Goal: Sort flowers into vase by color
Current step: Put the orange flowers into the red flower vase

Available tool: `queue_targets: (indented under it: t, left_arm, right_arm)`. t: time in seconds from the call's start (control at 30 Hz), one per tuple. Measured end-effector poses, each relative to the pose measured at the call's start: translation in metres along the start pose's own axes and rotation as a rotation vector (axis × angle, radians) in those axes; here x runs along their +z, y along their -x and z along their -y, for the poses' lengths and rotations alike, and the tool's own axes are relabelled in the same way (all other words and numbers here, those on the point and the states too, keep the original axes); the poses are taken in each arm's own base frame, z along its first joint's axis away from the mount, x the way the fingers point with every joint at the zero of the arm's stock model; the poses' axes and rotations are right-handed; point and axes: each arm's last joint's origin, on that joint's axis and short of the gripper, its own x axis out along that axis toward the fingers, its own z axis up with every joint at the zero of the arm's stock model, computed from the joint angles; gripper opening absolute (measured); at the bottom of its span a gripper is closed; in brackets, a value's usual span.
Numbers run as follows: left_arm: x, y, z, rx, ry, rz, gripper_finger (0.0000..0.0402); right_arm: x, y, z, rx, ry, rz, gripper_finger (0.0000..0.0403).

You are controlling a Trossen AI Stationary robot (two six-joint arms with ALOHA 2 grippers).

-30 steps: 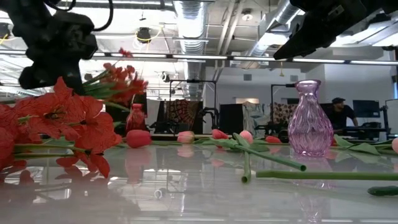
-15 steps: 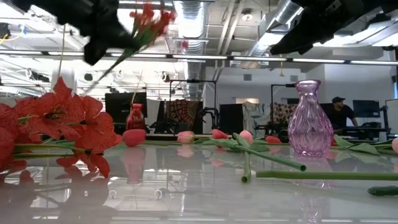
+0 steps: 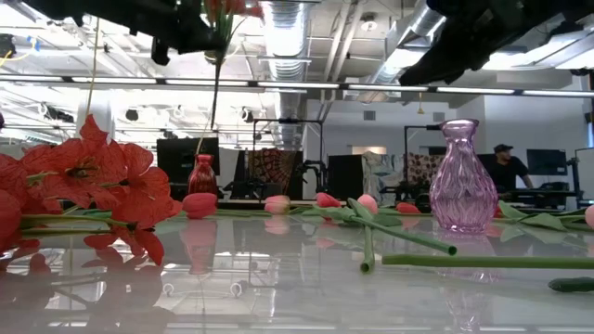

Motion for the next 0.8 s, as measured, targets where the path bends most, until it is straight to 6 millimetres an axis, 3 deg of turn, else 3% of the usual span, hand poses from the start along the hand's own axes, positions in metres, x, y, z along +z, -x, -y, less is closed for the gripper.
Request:
queue_targets:
  t: [0.1,0.37,0.57,0.8]
  left_arm:
    - [0.001,-0.007,-0.016,0.069,-0.03,0.003,0.0014]
    - [0.0,-0.016,-0.046,0.054,-0.018,-0.005,0.0013]
    - [-0.018,-0.016,-0.062,0.126,0.01,0.007,0.0013]
    - [-0.022,-0.014,-0.07,0.113,0.056,0.097,0.0013]
  right_arm:
    - [0.0,-0.002,0.005,-0.024,-0.012,-0.002,0.0062]
    - [0.0,-0.005,0.016,-0.064,-0.032,-0.011,0.0062]
    - [0.0,-0.005,0.016,-0.062,-0.002,-0.012,0.0062]
    - [0.0,-0.005,0.016,-0.06,0.019,-0.013,0.0062]
